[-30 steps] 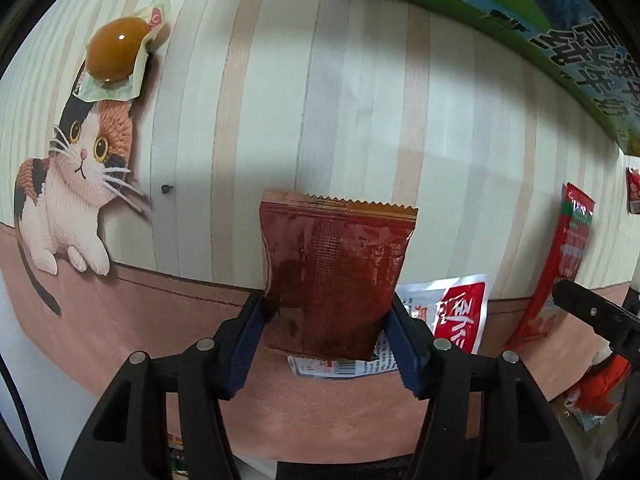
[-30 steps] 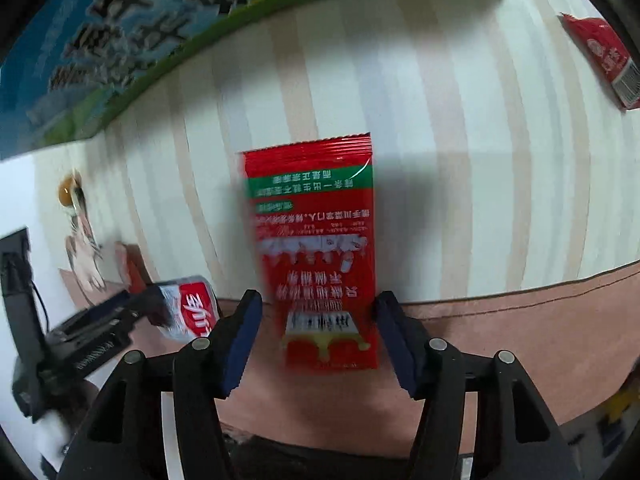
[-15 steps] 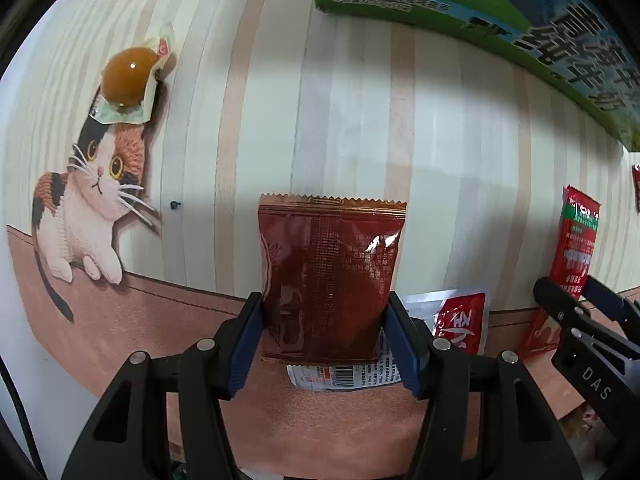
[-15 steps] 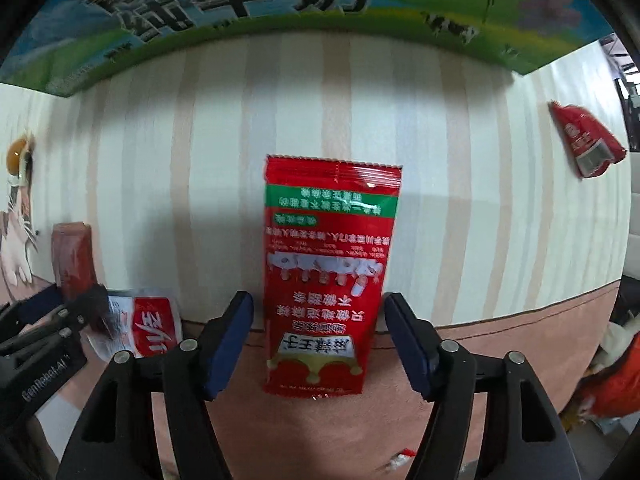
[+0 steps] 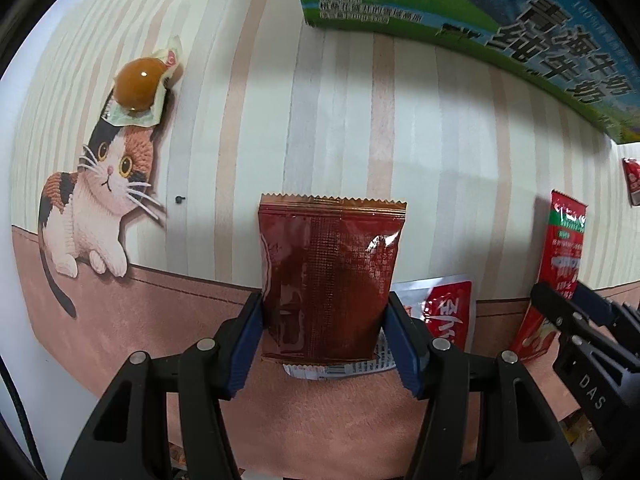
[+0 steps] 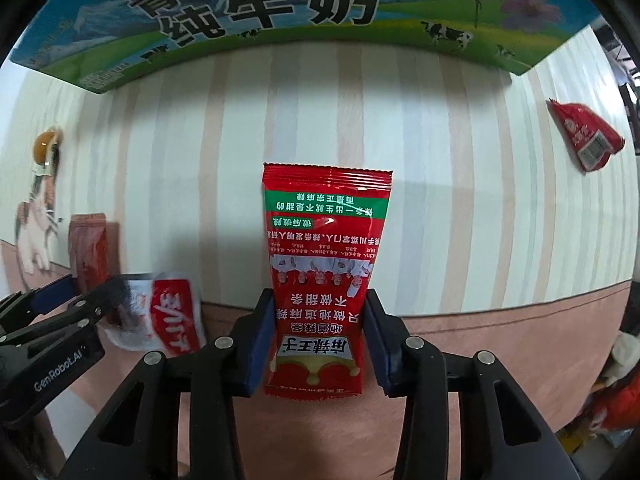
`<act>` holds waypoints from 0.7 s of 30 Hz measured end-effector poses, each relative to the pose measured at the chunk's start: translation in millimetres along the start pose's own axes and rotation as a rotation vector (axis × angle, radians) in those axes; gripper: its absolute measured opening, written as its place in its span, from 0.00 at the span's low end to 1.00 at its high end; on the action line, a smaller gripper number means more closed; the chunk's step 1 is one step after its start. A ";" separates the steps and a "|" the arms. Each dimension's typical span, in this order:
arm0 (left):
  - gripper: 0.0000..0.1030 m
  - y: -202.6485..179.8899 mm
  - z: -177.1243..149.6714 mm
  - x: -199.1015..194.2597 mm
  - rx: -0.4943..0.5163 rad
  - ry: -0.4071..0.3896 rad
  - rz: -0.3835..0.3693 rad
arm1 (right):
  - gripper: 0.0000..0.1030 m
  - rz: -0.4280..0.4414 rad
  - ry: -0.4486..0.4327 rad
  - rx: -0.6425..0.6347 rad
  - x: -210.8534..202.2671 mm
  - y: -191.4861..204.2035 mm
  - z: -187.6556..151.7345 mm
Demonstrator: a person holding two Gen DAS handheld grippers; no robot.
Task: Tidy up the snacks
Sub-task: 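Carry both packets into the box and open both tools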
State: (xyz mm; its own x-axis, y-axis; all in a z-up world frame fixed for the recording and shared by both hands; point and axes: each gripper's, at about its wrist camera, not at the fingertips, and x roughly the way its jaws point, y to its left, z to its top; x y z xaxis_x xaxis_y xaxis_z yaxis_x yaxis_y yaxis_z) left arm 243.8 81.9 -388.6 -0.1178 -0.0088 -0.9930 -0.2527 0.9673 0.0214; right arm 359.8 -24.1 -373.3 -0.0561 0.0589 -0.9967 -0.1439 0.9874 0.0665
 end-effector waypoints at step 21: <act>0.55 -52.2 44.5 -188.3 0.077 -0.223 -0.299 | 0.43 0.291 -0.310 0.005 -206.8 -49.1 -4.2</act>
State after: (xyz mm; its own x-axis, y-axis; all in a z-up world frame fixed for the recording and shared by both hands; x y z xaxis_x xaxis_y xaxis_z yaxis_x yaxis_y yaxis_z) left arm 322.0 44.3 -207.9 0.1646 -0.2460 -0.9552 -0.1699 0.9468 -0.2731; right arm 374.3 -85.4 -170.3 0.2063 0.3764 -0.9032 -0.1609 0.9235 0.3482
